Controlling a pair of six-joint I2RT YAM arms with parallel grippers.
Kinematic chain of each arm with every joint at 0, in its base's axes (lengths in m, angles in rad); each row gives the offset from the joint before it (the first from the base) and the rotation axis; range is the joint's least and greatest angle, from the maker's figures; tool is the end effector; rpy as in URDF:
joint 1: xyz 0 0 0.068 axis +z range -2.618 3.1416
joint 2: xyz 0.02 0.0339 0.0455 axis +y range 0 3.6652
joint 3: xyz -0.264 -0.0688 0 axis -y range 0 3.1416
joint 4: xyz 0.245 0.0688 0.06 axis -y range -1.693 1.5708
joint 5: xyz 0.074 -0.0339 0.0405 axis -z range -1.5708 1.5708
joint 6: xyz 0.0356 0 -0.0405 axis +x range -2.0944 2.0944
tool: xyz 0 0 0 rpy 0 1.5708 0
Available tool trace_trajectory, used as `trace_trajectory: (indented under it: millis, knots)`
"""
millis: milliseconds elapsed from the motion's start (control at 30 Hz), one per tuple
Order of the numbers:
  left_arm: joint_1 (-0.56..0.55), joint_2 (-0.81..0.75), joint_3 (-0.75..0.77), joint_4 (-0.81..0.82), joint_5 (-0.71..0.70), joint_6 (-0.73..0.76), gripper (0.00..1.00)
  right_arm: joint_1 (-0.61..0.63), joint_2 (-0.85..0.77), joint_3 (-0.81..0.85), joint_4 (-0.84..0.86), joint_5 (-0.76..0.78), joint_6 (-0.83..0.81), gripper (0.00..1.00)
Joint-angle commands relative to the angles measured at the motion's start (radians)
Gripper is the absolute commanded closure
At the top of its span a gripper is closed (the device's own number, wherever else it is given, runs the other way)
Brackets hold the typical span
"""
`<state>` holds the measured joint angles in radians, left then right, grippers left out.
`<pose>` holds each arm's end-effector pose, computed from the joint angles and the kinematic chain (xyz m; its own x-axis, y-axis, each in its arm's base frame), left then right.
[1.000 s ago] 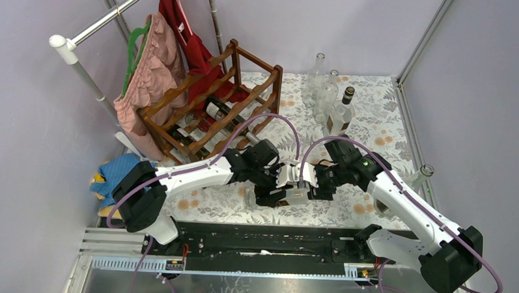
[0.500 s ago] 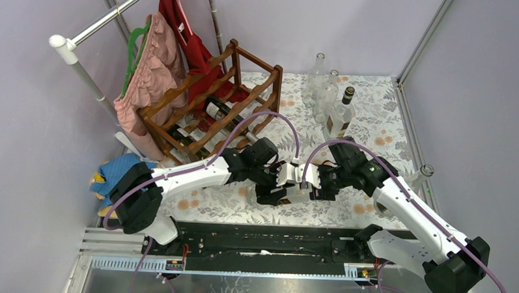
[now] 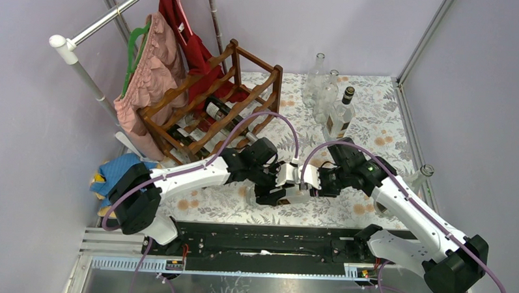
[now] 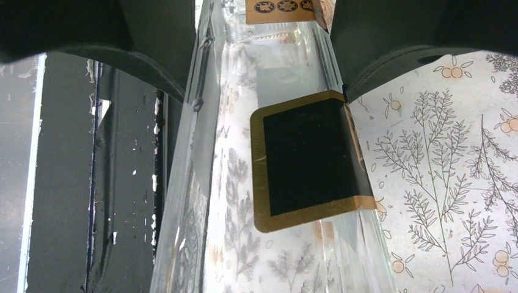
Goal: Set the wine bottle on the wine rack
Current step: Pick up the wine bottle from the center of the board.
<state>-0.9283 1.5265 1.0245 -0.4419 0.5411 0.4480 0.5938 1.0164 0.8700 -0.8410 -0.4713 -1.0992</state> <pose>0.1730 -0.2618 0.2273 -0.0617 0.7021 -0.7094 0.9919 -0.0360 -0.1219 0.1488 0.1199 0.2733 0.3145 -0.7453 -0.5878 -0.9369 -0.1441 -0.3186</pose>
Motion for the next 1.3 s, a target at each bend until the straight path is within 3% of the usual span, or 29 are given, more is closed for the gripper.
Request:
trace_trajectory:
  millis: [0,167,300,500,667,1267]
  knots:
    - [-0.003,-0.059,0.052,0.14,0.077,0.019,1.0,0.009,-0.004,0.001,0.034,-0.015,-0.006,0.67]
    - [-0.003,-0.059,0.054,0.14,0.077,0.019,1.0,0.009,-0.019,0.0,0.04,-0.017,0.004,0.9]
    - [-0.003,-0.056,0.055,0.147,0.071,0.012,0.97,0.01,-0.033,-0.01,0.049,-0.028,0.016,1.0]
    - [-0.003,-0.064,0.045,0.163,0.045,-0.007,0.59,0.009,-0.047,-0.03,0.069,-0.034,0.065,1.0]
    - [-0.003,-0.074,0.031,0.173,0.039,-0.013,0.42,0.007,-0.088,-0.079,0.133,-0.012,0.122,1.0]
    - [-0.007,-0.072,0.007,0.171,0.039,-0.007,0.17,-0.154,-0.124,-0.155,0.213,-0.125,0.211,1.0]
